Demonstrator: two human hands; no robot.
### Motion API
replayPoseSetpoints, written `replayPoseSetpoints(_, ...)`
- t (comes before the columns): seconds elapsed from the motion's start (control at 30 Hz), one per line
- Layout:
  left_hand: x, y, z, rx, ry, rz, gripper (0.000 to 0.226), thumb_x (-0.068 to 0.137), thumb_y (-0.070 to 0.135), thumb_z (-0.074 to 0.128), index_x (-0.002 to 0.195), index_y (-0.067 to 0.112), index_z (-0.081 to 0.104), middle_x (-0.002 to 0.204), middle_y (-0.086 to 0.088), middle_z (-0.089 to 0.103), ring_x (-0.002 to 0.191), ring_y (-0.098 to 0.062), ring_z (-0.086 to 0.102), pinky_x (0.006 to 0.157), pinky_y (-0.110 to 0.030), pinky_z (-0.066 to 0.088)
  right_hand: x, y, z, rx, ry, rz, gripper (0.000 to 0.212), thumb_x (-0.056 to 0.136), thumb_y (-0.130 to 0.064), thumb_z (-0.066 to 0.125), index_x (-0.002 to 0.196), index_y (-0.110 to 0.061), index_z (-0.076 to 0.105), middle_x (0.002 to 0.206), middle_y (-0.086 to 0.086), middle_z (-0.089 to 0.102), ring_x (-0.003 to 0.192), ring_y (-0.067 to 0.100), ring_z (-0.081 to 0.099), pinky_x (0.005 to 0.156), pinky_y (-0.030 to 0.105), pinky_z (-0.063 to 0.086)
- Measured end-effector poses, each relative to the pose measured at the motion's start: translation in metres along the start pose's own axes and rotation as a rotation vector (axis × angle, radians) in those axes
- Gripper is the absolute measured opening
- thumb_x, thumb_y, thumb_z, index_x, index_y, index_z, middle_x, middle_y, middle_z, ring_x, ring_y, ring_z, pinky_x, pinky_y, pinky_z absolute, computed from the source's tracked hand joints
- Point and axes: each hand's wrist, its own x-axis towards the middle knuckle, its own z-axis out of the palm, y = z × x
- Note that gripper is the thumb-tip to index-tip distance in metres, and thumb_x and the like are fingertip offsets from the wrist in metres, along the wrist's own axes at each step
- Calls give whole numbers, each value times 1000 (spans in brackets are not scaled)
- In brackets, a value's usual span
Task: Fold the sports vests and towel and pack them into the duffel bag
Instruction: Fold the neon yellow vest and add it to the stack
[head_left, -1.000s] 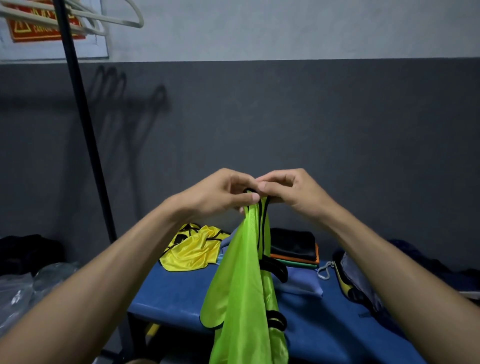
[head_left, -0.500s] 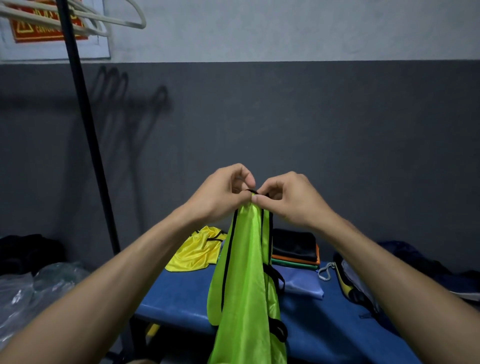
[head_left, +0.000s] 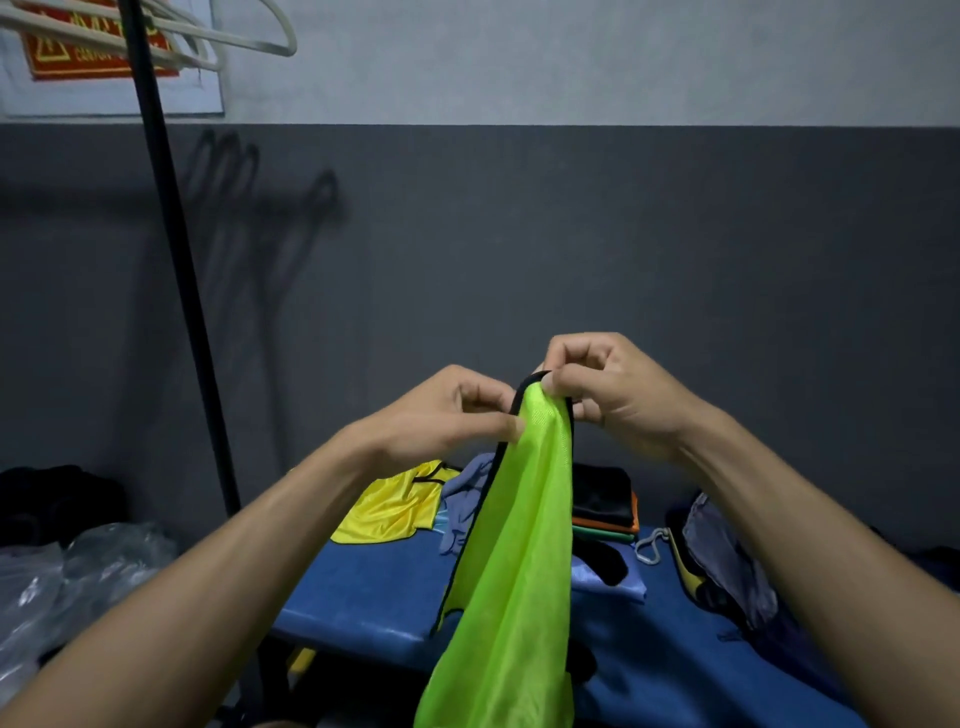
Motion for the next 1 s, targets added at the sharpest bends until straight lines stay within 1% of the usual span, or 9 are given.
replayPoseSetpoints(0.1, 0, 3, 5, -33, -1, 28, 18, 94, 14, 68, 94, -4, 72, 105, -30, 63, 92, -32, 59, 88, -55, 48, -1, -7, -10, -79, -39, -5, 20, 92, 11, 58, 79, -3, 58, 91, 17, 65, 82, 20, 60, 72, 27, 52)
replayPoseSetpoints(0.23, -1, 9, 4, 36, 82, 13, 11, 94, 8, 70, 85, 6, 76, 94, -12, 73, 86, -19, 68, 85, -40, 54, -5, -10, -25, -163, -29, -16, 16, 87, 16, 65, 78, 3, 61, 92, 11, 71, 82, 17, 64, 75, 24, 53)
replayPoseSetpoints(0.33, 0, 10, -3, 101, 148, 2, 6, 90, 9, 75, 85, 9, 78, 94, -10, 74, 85, -17, 70, 86, -41, 56, -8, -5, -30, -223, 3, 21, 18, 82, 17, 70, 79, 0, 65, 93, 12, 70, 84, 17, 64, 76, 24, 52)
replayPoseSetpoints(0.53, 3, 18, 0, 176, 143, 21, 10, 87, 10, 77, 81, 16, 79, 91, 1, 71, 78, -8, 67, 83, -37, 55, -12, 6, -22, -180, 15, 107, 10, 88, -2, 74, 98, -1, 75, 88, 8, 72, 78, 9, 61, 66, 18, 46)
replayPoseSetpoints(0.67, 3, 16, 1, 197, 149, 34, 12, 86, 14, 77, 77, 21, 78, 88, 3, 70, 75, -8, 65, 81, -38, 55, -11, 10, -19, -152, 65, 74, 12, 87, -5, 76, 98, -3, 77, 90, 11, 75, 81, 12, 66, 72, 22, 50)
replayPoseSetpoints(0.77, 2, 4, 3, 359, 167, 16, 16, 79, 27, 74, 65, 22, 68, 78, 0, 66, 65, -12, 57, 71, -40, 53, -6, 4, -21, -176, 175, -27, 10, 86, 1, 76, 95, -1, 77, 95, 14, 77, 85, 13, 69, 81, 22, 54)
replayPoseSetpoints(0.87, -4, -17, 4, 553, 179, 5, 34, 76, 38, 63, 67, 6, 61, 79, -9, 62, 69, -30, 55, 66, -45, 50, 2, -3, -29, -253, 245, -98, 9, 86, 2, 76, 93, -3, 78, 95, 14, 77, 85, 13, 70, 82, 22, 55)
replayPoseSetpoints(0.93, -9, -33, 1, 694, 188, 11, 45, 73, 46, 51, 69, 1, 56, 76, -11, 60, 69, -30, 54, 64, -45, 46, 7, -3, -36, -370, 278, -114, 8, 87, -1, 77, 91, -7, 79, 91, 10, 78, 83, 13, 71, 82, 26, 55)
replayPoseSetpoints(1.0, -14, -48, -3, 837, 184, -5, 42, 73, 44, 46, 66, 3, 50, 72, -11, 57, 66, -29, 51, 64, -45, 45, 8, 2, -43, -412, 326, -119, 8, 87, -3, 77, 91, -9, 79, 90, 6, 78, 84, 11, 71, 83, 26, 55)
